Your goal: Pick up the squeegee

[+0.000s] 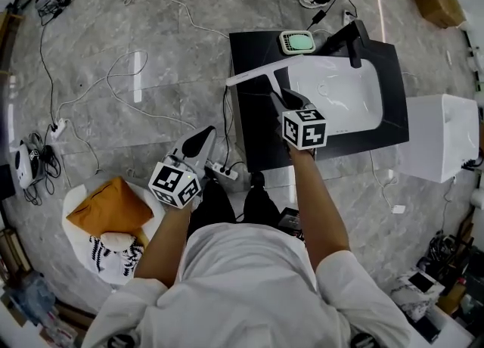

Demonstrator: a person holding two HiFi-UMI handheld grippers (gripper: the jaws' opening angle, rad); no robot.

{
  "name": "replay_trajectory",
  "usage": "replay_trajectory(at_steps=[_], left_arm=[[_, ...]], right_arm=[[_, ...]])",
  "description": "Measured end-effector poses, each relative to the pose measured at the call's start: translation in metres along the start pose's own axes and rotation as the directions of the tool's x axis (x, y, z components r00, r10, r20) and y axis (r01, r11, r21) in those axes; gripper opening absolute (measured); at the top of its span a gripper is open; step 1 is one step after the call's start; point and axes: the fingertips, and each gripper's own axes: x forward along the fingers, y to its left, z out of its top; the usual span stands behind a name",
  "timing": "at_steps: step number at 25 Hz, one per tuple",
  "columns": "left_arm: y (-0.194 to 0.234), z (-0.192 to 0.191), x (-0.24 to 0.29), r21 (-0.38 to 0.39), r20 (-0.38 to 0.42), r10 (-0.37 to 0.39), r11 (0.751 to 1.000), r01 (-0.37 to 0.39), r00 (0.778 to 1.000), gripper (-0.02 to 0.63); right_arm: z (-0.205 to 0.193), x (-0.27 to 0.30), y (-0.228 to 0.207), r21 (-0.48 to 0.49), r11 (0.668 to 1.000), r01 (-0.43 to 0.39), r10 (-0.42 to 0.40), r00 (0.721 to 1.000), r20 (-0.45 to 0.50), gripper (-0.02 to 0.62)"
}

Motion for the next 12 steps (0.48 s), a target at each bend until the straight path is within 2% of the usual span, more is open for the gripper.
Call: replay_trajectory(at_steps=[3,6,9,12], left_arm=[[-0.007,0.025,-0.001,0.034,0.033,0.005,0.999,-0.006,0.999,0.009],[-0.018,0.054,0.002,0.076,0.061,-0.003,0.997,-0.001,0.998,0.009],[-0.027,0.089,0.005,0.125,0.1,-0.011,0.992,-0.002,0.995,0.009],[-0.033,0.13,0.009,0.171,0.155,-0.01,0.985,-0.017,0.988,0.009]], right_arm=[[0.036,-0.025,0.009,-0.019,0.999,-0.027,0.029,0.994,0.104,0.083],[0.074,-0.057,0.018,-0.024,0.998,-0.056,0.06,0.976,0.211,0.083],[0.114,-0.088,0.028,-0.06,0.996,-0.069,0.085,0.948,0.307,0.083],[0.154,-0.116,0.036,-0.086,0.992,-0.09,0.117,0.908,0.402,0.083]])
